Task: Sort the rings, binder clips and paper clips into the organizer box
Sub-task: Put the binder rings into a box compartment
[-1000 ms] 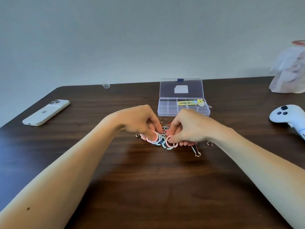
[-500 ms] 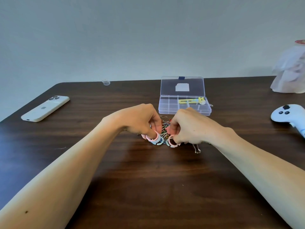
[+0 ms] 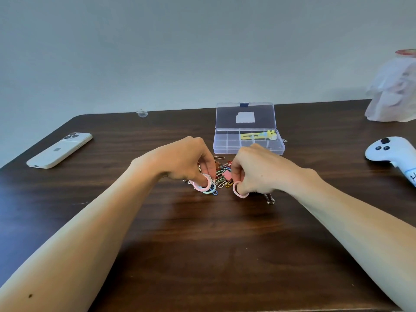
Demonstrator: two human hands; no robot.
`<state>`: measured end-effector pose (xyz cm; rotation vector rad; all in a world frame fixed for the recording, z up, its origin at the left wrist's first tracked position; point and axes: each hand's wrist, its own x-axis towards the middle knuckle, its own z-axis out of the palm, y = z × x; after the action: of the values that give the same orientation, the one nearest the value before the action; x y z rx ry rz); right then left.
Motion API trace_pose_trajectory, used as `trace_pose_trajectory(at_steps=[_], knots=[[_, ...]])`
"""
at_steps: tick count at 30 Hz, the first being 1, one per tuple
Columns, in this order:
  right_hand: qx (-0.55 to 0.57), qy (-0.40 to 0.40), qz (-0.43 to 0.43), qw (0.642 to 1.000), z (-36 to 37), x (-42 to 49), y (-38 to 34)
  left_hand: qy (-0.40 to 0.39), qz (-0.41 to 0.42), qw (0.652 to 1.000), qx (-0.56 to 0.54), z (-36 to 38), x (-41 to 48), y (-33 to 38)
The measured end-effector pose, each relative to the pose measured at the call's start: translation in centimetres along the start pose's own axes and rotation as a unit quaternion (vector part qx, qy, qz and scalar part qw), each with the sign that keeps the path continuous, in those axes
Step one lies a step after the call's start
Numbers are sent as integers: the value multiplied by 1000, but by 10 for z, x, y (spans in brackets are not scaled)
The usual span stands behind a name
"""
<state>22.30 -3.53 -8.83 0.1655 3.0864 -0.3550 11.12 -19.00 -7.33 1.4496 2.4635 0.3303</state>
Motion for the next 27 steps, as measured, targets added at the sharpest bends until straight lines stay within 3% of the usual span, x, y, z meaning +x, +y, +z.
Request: trace_pose_trajectory(at_steps=[9,15,27], knots=[[62,2,-8,998,0,3,10,-14,-21,997,-78,-8,-6,-8],[74,0,-6,997,0,3,13,-28,1,1000,-13,-1,-4,0],[73,-4,-14,997,0,3,14,-65,-2,998,-15,4,-1,-2]])
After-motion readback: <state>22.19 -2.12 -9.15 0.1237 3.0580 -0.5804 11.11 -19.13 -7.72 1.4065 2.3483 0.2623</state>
